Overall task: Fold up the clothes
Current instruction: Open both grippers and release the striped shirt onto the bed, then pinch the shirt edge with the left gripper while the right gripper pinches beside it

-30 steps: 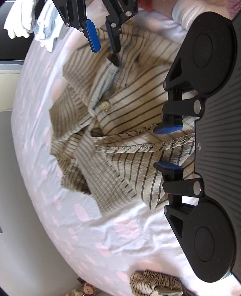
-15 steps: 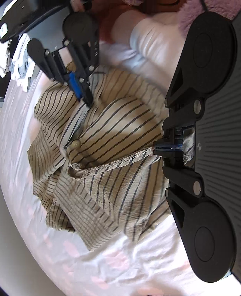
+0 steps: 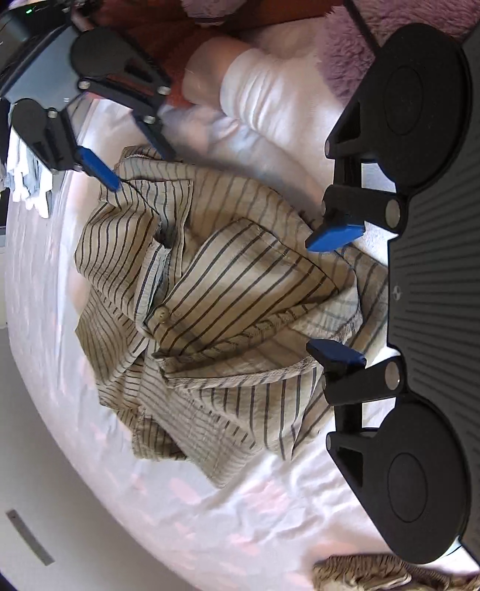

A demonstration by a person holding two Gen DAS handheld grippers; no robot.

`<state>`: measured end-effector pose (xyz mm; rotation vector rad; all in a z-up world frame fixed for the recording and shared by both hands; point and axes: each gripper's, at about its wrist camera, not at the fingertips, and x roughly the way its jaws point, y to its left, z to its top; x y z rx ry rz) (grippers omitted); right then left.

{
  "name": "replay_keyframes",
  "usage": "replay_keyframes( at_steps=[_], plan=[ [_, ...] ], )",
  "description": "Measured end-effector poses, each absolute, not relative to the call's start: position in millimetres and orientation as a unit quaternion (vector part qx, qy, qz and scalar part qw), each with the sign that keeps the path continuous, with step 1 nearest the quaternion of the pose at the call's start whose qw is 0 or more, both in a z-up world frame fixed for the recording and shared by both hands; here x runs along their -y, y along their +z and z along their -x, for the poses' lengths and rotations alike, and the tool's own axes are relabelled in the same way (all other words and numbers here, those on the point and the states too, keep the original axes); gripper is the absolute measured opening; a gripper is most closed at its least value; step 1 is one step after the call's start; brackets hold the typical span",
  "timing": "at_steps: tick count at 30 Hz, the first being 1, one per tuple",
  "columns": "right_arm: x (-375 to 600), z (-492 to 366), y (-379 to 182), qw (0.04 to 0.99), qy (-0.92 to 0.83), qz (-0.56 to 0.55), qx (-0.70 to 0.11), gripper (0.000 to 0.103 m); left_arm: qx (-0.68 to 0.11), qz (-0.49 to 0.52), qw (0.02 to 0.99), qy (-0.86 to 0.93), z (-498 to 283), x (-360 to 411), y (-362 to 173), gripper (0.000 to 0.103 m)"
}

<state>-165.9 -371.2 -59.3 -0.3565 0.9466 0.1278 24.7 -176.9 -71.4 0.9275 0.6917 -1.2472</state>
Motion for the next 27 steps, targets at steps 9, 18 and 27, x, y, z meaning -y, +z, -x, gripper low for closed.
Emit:
replay_keyframes(
  at_steps=[9,18,27],
  plan=[
    [430.9,156.2,-30.9,0.888,0.005,0.111,-0.446,0.064,-0.318,-0.336,0.717,-0.521,-82.9,177.3,-45.3,0.051],
    [485.3,100.2,-14.1,0.899,-0.017,0.061,-0.434,0.061,-0.306,-0.303,0.747,-0.506,-151.7,226.6,-26.4,0.052],
    [507.9,42.3,-20.3,0.903,-0.015,0.04,-0.428,0.056,-0.285,-0.329,0.738,-0.516,-193.7,293.0,-45.0,0.052]
  ],
)
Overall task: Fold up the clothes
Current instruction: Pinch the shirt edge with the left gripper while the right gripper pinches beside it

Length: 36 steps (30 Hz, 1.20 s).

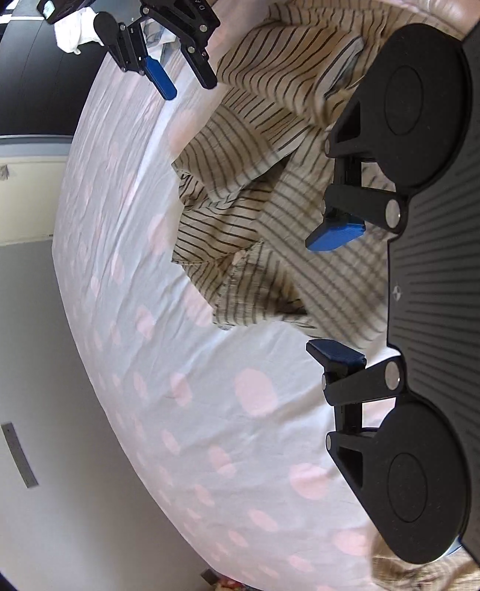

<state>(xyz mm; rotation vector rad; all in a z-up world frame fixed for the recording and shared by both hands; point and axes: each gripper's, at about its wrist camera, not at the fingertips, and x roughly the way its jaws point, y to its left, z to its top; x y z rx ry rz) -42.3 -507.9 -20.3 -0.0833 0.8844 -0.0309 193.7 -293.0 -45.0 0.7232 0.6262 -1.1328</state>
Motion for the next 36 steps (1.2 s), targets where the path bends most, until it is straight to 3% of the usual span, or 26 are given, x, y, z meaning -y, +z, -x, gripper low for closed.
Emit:
replay_keyframes(
  at_steps=[5,16,21,25,36],
  plan=[
    [520.1,11.0,-32.4,0.905,0.0,0.007,-0.424,0.056,-0.296,-0.34,0.712,-0.538,-205.9,339.6,-63.6,0.052],
    [533.9,-51.5,-51.9,0.91,0.021,-0.013,-0.414,0.056,-0.432,-0.269,0.689,-0.516,-254.2,414.9,-105.0,0.045],
    [534.8,-57.4,-63.5,0.907,0.028,-0.008,-0.421,0.056,-0.461,-0.272,0.692,-0.485,-266.7,422.6,-123.7,0.026],
    [536.5,-56.7,-69.2,0.905,0.028,-0.009,-0.425,0.056,-0.46,-0.262,0.703,-0.475,-271.6,418.0,-123.8,0.0],
    [534.6,-63.8,-53.1,0.912,0.015,0.004,-0.409,0.056,-0.428,-0.221,0.753,-0.448,-303.5,423.4,-84.3,0.0]
  ],
)
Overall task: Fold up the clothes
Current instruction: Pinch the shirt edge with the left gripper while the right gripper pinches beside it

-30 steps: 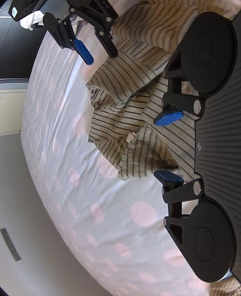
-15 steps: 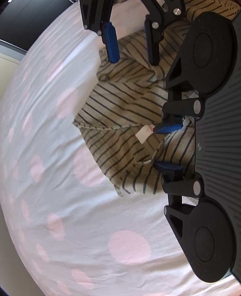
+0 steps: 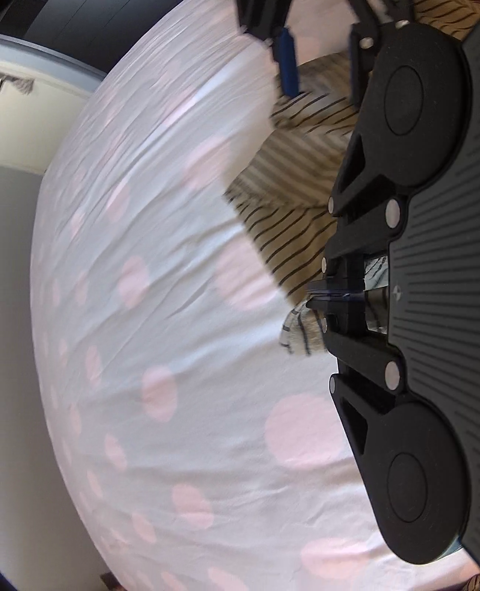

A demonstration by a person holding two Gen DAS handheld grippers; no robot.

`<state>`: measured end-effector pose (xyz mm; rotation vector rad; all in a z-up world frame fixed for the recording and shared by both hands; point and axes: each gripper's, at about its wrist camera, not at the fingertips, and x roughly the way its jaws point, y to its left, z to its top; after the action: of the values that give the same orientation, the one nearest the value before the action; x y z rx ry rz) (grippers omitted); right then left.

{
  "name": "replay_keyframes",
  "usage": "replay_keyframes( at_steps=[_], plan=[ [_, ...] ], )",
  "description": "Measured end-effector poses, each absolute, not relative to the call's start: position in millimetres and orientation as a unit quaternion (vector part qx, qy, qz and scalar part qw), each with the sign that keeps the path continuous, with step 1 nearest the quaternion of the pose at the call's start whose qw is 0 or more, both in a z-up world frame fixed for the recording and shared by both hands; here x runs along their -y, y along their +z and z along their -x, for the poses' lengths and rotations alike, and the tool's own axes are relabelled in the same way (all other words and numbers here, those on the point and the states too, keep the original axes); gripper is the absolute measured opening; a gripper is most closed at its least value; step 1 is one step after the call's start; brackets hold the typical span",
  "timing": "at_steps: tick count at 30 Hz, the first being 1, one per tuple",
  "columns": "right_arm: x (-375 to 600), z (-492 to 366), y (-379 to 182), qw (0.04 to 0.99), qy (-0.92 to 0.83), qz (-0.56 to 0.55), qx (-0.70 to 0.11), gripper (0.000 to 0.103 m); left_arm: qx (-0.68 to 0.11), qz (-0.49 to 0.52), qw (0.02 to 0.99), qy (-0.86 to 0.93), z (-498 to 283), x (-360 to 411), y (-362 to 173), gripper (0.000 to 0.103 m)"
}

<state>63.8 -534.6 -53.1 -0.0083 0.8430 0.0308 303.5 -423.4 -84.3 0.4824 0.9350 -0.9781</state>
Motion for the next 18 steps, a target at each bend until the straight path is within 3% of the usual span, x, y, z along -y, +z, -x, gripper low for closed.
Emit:
replay_keyframes(
  at_steps=[7,9,11,13,18],
  plan=[
    [531.7,-77.3,-50.9,0.915,0.021,-0.006,-0.402,0.056,-0.46,-0.171,0.762,-0.423,-326.5,421.4,-99.8,0.002],
    [528.4,-80.5,-50.2,0.915,0.042,-0.024,-0.4,0.053,-0.458,-0.164,0.76,-0.431,-325.3,416.0,-100.1,0.014],
    [524.6,-84.9,-50.8,0.913,0.065,-0.044,-0.401,0.047,-0.449,-0.157,0.76,-0.442,-322.8,404.5,-92.5,0.038],
    [520.7,-91.8,-54.5,0.908,0.082,-0.067,-0.406,0.04,-0.44,-0.152,0.76,-0.454,-319.4,390.5,-84.6,0.047],
    [513.5,-109.6,-73.2,0.895,0.101,-0.12,-0.419,0.04,-0.444,-0.183,0.743,-0.466,-307.4,359.5,-89.0,0.051]
  ],
)
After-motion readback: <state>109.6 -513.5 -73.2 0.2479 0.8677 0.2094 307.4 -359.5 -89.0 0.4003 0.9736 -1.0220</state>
